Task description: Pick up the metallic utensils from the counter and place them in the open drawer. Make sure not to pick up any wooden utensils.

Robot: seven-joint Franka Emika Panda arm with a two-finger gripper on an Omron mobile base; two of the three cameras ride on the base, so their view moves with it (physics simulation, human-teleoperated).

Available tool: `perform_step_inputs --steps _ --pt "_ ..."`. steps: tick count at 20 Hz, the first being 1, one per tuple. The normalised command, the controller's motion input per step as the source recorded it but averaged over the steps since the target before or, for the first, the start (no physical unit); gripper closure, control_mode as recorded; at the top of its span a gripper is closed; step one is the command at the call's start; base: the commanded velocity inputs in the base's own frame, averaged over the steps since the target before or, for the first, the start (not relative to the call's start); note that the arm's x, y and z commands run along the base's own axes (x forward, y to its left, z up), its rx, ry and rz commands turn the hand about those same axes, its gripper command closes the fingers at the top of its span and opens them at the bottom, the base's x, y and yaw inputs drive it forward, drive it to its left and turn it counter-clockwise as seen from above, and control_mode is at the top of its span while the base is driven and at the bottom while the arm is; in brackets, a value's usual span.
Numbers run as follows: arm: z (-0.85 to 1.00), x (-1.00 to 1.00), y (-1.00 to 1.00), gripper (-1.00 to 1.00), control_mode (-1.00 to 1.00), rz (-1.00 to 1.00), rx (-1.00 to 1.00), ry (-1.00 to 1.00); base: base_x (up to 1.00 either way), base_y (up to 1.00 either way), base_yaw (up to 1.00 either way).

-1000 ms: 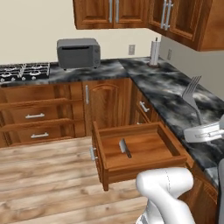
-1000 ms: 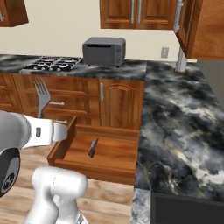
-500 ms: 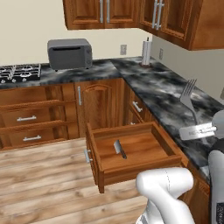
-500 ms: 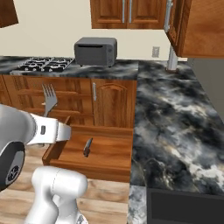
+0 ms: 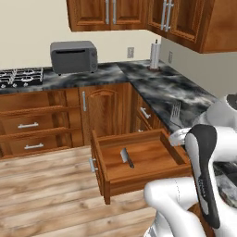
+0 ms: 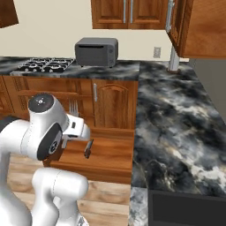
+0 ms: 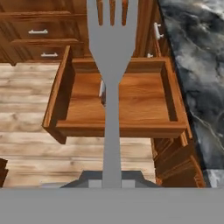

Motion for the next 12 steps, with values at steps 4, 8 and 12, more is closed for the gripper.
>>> perform_step_inputs --steps 4,8,12 --pt "-1.0 1.0 0.0 1.0 -1.0 0.0 0.0 0.22 0.0 0.0 0.0" --pt "-1.0 1.0 0.0 1.0 -1.0 0.0 0.0 0.25 0.0 0.0 0.0" --pt "-0.98 0.97 0.0 1.0 -1.0 0.0 0.0 0.24 0.0 0.0 0.0"
